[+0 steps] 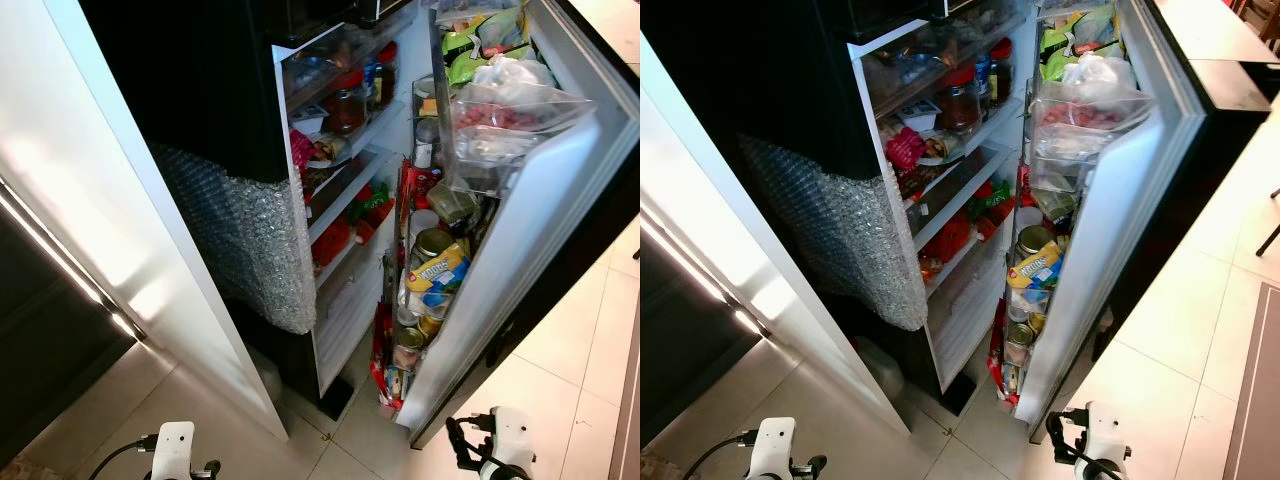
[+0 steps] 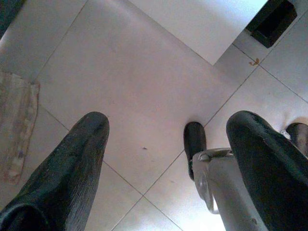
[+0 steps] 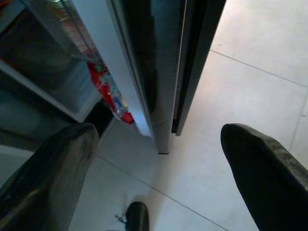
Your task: Restocking fridge
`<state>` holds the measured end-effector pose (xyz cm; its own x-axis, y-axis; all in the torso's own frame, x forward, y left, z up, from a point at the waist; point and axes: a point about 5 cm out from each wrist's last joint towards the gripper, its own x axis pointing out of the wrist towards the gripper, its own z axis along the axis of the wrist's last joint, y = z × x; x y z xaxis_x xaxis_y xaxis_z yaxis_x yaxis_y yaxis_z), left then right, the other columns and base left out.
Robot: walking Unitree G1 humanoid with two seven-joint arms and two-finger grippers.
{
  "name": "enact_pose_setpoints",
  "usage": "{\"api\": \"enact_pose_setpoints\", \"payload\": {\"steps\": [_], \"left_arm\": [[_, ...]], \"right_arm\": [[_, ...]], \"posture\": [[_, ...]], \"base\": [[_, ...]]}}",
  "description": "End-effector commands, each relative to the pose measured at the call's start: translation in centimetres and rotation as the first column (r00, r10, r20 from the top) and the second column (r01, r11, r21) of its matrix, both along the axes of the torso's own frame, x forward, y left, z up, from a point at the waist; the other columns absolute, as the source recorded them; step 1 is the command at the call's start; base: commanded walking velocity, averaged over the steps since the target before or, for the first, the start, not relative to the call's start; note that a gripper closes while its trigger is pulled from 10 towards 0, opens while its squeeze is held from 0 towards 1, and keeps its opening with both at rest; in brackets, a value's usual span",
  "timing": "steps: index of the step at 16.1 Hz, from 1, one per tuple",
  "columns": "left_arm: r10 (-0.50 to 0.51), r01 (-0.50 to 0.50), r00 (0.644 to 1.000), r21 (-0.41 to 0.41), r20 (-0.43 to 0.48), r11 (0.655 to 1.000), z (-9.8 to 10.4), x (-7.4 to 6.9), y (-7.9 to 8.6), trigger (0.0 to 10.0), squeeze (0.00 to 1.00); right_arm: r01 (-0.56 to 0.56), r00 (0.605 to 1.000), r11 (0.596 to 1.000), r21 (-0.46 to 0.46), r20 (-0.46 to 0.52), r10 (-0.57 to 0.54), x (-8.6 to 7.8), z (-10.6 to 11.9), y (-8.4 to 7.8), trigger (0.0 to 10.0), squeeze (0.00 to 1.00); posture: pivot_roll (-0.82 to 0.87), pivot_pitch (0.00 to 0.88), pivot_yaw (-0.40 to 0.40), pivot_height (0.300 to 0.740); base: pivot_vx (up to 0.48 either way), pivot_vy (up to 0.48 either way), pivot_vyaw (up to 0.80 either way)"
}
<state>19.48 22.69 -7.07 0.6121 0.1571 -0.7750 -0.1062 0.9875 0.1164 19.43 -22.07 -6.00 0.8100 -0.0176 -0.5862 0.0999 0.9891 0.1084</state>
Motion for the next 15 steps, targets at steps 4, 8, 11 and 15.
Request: {"api": "enact_pose_setpoints", "payload": {"steps": [4,8,11,15], "left_arm": [[-0.023,0.024,0.999,0.018,-0.034,1.000,-0.1,-0.4,0.6,10.0,0.00],[-0.031,0.032,0.999,0.019,-0.035,0.999,-0.1,-0.4,0.6,10.0,0.00],[-0.036,0.037,0.999,0.025,-0.037,0.999,-0.1,-0.4,0.7,10.0,0.00],[-0.041,0.042,0.999,0.031,-0.036,0.999,0.0,-0.3,0.8,10.0,0.00]], "right_arm": [[-0.015,0.999,1.000,0.018,-0.050,0.016,-1.3,-0.6,-0.6,10.0,0.00],[0.192,0.957,0.972,-0.132,-0.196,-0.216,-3.9,-1.7,-3.2,10.0,0.00],[0.405,0.910,0.897,-0.179,-0.012,-0.414,-2.3,0.4,-6.1,10.0,0.00],[0.412,0.901,0.896,-0.164,0.217,-0.375,2.1,4.2,-7.2,10.0,0.00]], "posture": [[-0.02,0.091,0.034,0.740],[-0.01,0.093,0.036,0.740],[-0.01,0.093,0.039,0.740],[-0.01,0.092,0.041,0.740]], "base": [[0.000,0.000,0.00],[0.000,0.000,0.00],[0.000,0.000,0.00],[0.000,0.000,0.00]]}}
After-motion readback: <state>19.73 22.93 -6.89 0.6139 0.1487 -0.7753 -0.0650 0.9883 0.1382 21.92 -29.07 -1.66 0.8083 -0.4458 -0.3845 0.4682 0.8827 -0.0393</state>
